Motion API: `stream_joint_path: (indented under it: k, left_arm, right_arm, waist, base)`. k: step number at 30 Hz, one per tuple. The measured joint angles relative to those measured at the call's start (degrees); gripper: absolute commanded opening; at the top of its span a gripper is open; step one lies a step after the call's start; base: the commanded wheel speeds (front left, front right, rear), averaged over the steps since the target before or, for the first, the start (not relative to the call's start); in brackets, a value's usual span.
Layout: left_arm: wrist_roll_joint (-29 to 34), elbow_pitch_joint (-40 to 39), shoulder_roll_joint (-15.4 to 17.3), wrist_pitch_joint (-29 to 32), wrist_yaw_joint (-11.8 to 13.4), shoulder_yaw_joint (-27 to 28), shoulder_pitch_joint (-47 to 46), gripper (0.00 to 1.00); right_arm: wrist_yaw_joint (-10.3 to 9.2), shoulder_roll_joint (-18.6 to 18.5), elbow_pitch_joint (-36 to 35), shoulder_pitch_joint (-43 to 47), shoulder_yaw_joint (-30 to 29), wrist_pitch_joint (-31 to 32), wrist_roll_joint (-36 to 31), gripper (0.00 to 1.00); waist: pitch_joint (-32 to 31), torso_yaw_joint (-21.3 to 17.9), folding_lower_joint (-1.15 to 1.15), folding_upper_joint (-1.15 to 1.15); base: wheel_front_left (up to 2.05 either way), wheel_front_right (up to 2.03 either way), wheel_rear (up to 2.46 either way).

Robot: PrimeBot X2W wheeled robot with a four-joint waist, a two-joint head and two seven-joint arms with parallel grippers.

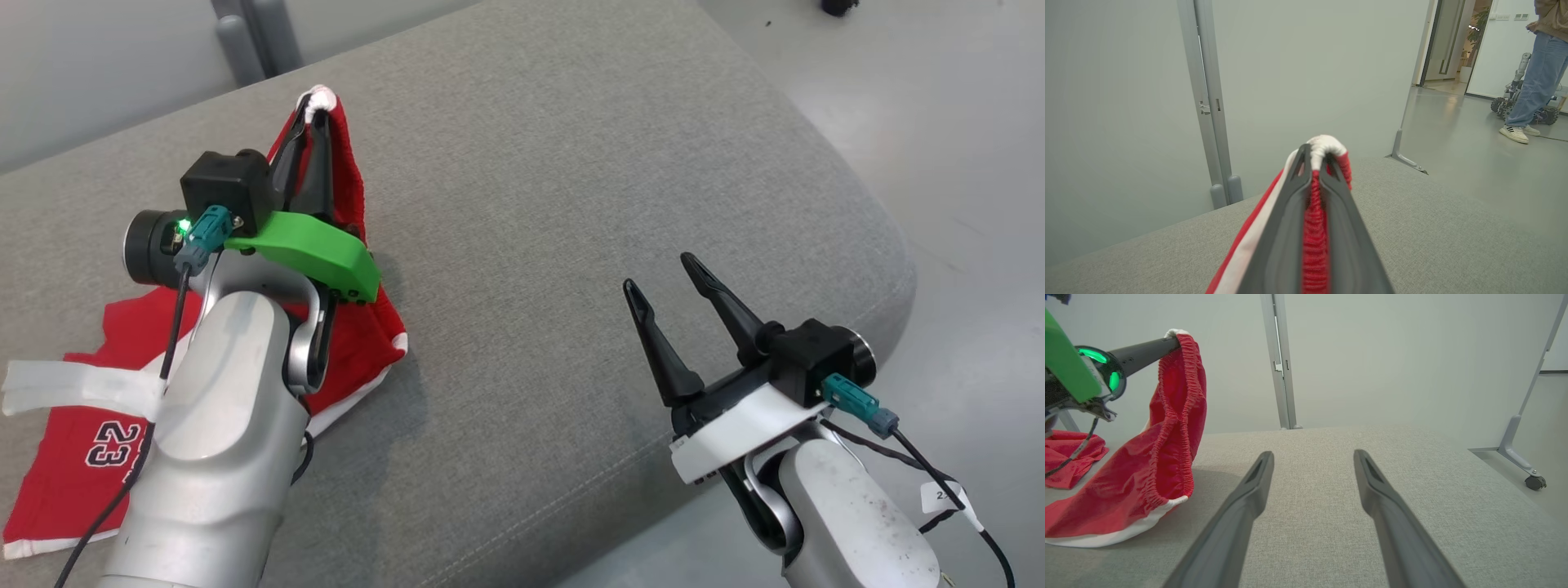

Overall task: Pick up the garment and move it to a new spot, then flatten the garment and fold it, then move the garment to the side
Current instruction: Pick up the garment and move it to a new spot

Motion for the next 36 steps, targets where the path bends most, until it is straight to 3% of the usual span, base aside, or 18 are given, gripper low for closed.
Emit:
stream_joint_path:
  k: [4, 5, 6, 8, 9, 11, 21, 28, 36]
  left_arm:
    - [-1.6, 3.0, 0.0, 0.5, 0.9, -0.3, -0.1, 0.00]
    - [-2.1, 3.5, 0.0, 0.5, 0.9, -0.9, -0.2, 0.29]
    - [-2.5, 4.0, 0.0, 0.5, 0.9, -1.8, -0.5, 0.47]
    - [-2.6, 5.2, 0.0, 0.5, 0.9, -3.5, -1.3, 0.57]
    - [-2.8, 5.9, 0.0, 0.5, 0.9, -4.2, -1.6, 0.57]
    - [-3.4, 7.4, 0.0, 0.6, 0.9, -5.5, -1.8, 1.00]
    - [-5.8, 12.9, 0.1, 3.5, -0.3, -12.1, -1.8, 1.00]
    - [-7.0, 12.9, 0.3, 4.0, -2.7, -16.8, -2.3, 1.00]
    - [-7.3, 11.8, 0.3, 1.4, -3.2, -18.9, -3.6, 1.00]
  right_arm:
    - [0.19, 0.0, 0.0, -0.2, 1.1, 0.0, 1.4, 1.00]
    - [0.19, 0.0, 0.0, -0.3, 1.2, 0.0, 1.5, 1.00]
    - [0.19, 0.0, -0.1, -0.4, 1.2, 0.0, 1.7, 1.00]
    - [0.18, 0.0, -0.1, -0.8, 1.3, 0.0, 2.4, 1.00]
    - [0.18, 0.0, -0.1, -1.0, 1.5, 0.0, 2.7, 1.00]
    - [0.14, 0.0, -0.1, -1.5, 2.0, 0.0, 3.2, 1.00]
    - [-0.91, 0.1, 0.1, -2.5, 2.3, 0.0, 4.0, 1.00]
    - [-1.37, 0.1, 1.2, -2.5, 0.8, 0.0, 3.7, 1.00]
    - [-1.86, 0.1, 2.3, -2.5, -1.0, 0.0, 3.2, 1.00]
  waist:
    - [1.2, -2.9, 0.00, 0.00]
    - [1.5, -3.5, 0.00, 0.00]
    - [1.9, -4.0, 0.00, 0.00]
    - [2.9, -4.7, 0.00, 0.00]
    - [3.4, -5.0, 0.00, 0.00]
    - [4.2, -5.5, 0.00, 0.00]
    - [5.4, -5.1, 0.00, 0.00]
    - [4.9, -2.3, 0.00, 0.00]
    - [3.5, 2.3, 0.00, 0.00]
  base:
    - [0.00, 0.00, 0.00]
    - [0.00, 0.00, 0.00]
    - [0.00, 0.00, 0.00]
    - [0.00, 0.00, 0.00]
    - [0.00, 0.00, 0.00]
    - [0.00, 0.00, 0.00]
    - [0.00, 0.00, 0.00]
    - [0.00, 0.00, 0.00]
    - [0.00, 0.00, 0.00]
